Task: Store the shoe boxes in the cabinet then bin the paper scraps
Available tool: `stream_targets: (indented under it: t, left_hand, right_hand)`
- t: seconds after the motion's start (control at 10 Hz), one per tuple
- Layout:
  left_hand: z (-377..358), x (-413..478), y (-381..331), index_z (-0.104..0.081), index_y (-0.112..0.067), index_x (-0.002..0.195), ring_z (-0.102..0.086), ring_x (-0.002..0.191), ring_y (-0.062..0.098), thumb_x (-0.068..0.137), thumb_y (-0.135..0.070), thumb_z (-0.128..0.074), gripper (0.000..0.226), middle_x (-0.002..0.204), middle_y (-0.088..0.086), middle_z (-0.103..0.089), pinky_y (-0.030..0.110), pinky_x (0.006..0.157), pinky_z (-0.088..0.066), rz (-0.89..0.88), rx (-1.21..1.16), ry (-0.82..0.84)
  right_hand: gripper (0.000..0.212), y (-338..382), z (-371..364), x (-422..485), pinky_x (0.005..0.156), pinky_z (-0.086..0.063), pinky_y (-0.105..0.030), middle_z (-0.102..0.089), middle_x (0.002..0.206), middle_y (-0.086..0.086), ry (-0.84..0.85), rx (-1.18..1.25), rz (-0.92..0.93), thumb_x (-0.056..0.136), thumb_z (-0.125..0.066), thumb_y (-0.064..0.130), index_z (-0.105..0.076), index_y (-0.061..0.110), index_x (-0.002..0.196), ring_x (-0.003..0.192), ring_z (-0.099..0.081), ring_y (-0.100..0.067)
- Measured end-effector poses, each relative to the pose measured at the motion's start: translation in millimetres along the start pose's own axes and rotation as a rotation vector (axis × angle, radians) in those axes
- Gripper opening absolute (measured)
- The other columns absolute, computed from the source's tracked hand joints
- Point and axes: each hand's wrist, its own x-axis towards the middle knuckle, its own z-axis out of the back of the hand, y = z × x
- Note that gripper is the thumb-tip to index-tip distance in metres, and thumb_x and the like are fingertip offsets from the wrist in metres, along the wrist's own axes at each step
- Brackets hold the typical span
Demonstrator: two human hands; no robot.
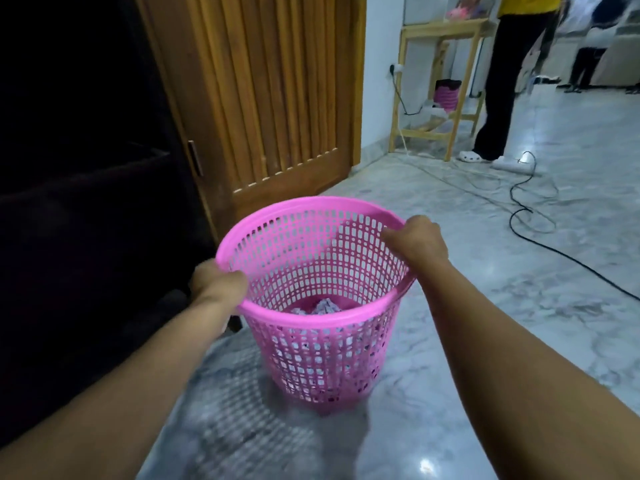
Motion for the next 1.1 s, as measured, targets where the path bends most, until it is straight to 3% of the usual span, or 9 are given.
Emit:
stream_targets:
  t: [0.2,0.4,0.5,0.7,0.8,1.0,1.1]
  left_hand:
    - [92,-28,28,-0.067,0.001,0.114,-0.070,0.086,0.035,0.079,0.001,-0.053,0.038,0.099,0.020,-0.071,0.048,0.075,-0.060,0.091,0.026,-0.199]
    - [151,-35,53,-0.062,-0.002,0.123,-0.069,0.083,0.038,0.082,0.002,-0.053,0.042,0.101,0.023,-0.069,0.042,0.064,-0.058,0.159,0.029,-0.362]
    - [163,-35,62,-0.061,-0.003,0.124,-0.069,0.081,0.038,0.081,0.004,-0.052,0.044,0.100,0.022,-0.068,0.046,0.067,-0.060,0.176,0.028,-0.393]
    - [176,-28,88,-0.060,-0.001,0.122,-0.068,0.080,0.038,0.082,0.003,-0.052,0.041,0.099,0.022,-0.066,0.049,0.070,-0.060,0.229,0.022,-0.429]
    - [179,-23,93,-0.059,-0.003,0.122,-0.068,0.082,0.039,0.083,0.002,-0.053,0.039,0.101,0.021,-0.066,0.051,0.071,-0.060,0.249,-0.012,-0.444]
    - [184,-14,98,-0.052,-0.005,0.122,-0.065,0.077,0.034,0.088,-0.001,-0.051,0.035,0.102,0.017,-0.060,0.042,0.062,-0.059,0.248,-0.072,-0.444]
    - [178,-16,84,-0.050,-0.009,0.125,-0.061,0.073,0.025,0.089,-0.015,-0.056,0.037,0.105,0.013,-0.059,0.034,0.057,-0.053,0.167,0.023,-0.470]
  right_hand:
    - [0.052,51,-36,-42,0.078,-0.044,-0.035,-0.068,0.116,-0.016,0.101,0.025,0.131,0.083,-0.065,0.049,-0.068,0.007,0.113,0.105,-0.065,-0.035]
    - [0.049,94,-80,-90,0.076,-0.049,-0.036,-0.070,0.110,-0.012,0.194,0.056,0.237,0.085,-0.063,0.051,-0.069,0.010,0.111,0.096,-0.067,-0.034]
    - [0.048,99,-96,-104,0.079,-0.053,-0.038,-0.071,0.105,-0.012,0.254,0.069,0.254,0.082,-0.064,0.051,-0.069,0.011,0.107,0.092,-0.067,-0.033]
    - [0.038,98,-120,-122,0.065,-0.046,-0.029,-0.070,0.095,-0.009,0.367,0.106,0.340,0.088,-0.065,0.040,-0.070,0.007,0.107,0.078,-0.065,-0.027]
    - [0.038,100,-129,-125,0.075,-0.058,-0.041,-0.073,0.097,-0.008,0.378,0.133,0.392,0.088,-0.065,0.039,-0.069,0.009,0.112,0.079,-0.069,-0.027]
    - [0.047,104,-130,-125,0.075,-0.060,-0.041,-0.065,0.088,-0.006,0.501,0.169,0.394,0.094,-0.064,0.030,-0.057,0.006,0.133,0.066,-0.065,-0.020]
    - [0.047,109,-122,-120,0.082,-0.058,-0.042,-0.068,0.099,-0.008,0.484,0.068,0.443,0.092,-0.064,0.034,-0.058,0.011,0.132,0.080,-0.068,-0.024]
